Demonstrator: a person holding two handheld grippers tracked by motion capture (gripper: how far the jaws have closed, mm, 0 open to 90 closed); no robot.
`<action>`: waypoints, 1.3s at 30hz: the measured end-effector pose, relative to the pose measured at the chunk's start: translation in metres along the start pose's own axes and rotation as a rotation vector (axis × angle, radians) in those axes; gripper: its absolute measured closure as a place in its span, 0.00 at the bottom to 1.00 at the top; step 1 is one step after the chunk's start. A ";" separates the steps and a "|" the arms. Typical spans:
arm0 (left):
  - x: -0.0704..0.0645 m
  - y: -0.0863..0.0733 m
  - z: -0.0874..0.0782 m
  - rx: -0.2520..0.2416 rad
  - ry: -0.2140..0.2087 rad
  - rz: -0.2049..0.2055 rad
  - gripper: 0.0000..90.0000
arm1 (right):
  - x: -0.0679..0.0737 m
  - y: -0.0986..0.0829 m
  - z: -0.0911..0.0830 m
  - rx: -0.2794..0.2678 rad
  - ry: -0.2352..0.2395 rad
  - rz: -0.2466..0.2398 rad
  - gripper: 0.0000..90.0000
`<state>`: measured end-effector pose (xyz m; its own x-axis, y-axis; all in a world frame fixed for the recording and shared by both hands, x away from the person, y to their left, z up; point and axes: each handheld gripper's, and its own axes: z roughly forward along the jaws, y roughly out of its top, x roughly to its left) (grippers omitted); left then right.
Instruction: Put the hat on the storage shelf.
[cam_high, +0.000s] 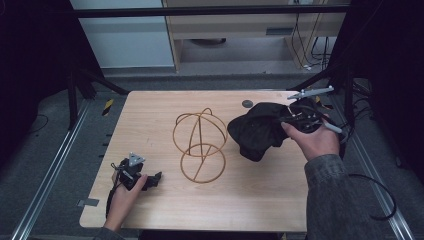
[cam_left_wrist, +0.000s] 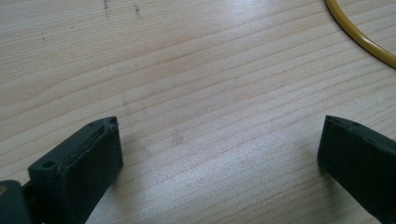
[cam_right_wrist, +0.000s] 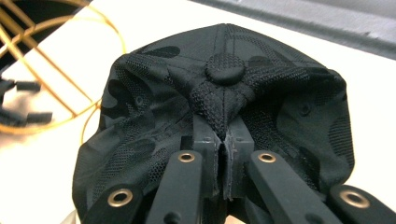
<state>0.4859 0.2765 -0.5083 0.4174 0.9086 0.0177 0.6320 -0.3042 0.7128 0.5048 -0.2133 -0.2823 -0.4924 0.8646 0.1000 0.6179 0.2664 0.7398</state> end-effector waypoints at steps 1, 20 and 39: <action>0.000 0.000 0.000 0.000 0.000 0.000 0.00 | -0.001 0.003 -0.001 -0.009 -0.007 0.005 0.96; 0.000 0.000 0.000 0.002 0.000 0.000 0.00 | 0.007 0.053 -0.016 -0.144 -0.070 0.040 0.96; 0.000 0.000 0.000 0.002 0.000 0.000 0.00 | 0.035 0.096 -0.001 -0.211 -0.002 0.050 0.96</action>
<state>0.4858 0.2766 -0.5082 0.4179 0.9083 0.0177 0.6332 -0.3051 0.7113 0.5457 -0.1580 -0.2071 -0.4631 0.8754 0.1386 0.4994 0.1285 0.8568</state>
